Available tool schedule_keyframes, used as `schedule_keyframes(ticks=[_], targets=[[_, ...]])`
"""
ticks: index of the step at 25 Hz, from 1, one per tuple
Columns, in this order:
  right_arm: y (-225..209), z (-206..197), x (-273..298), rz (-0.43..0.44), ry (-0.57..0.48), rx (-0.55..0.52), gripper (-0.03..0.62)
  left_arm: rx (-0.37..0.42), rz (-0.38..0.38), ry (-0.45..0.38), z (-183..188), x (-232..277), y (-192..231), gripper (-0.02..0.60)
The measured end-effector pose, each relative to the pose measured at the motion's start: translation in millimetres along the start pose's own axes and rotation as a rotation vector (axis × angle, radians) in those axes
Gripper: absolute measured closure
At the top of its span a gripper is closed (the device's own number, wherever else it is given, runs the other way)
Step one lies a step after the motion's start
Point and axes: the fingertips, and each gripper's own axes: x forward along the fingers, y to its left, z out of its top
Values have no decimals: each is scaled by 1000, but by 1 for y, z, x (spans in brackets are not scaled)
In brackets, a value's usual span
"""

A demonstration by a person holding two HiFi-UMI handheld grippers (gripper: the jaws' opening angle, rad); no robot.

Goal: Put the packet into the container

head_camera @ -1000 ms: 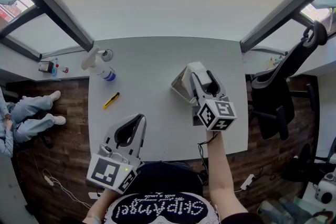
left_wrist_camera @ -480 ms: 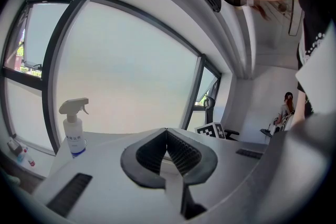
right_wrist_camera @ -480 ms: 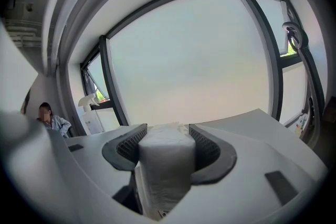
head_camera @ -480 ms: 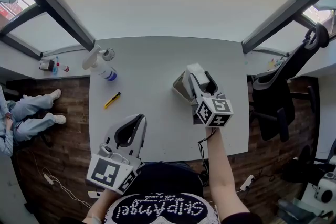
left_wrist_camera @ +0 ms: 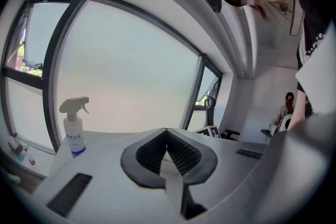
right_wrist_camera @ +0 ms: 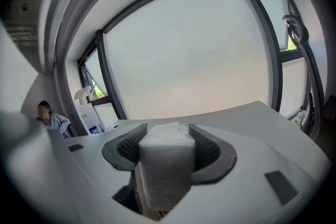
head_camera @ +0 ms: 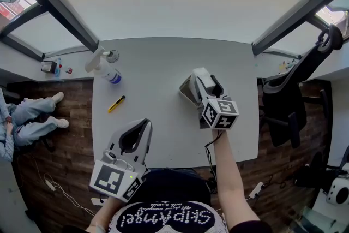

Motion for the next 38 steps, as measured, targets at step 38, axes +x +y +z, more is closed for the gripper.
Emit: schedule_keyframes(ticks=[38], targets=[[0,-40,-6,-1,121,-142,336,-5,-33,-22,3,-5,-11,574]])
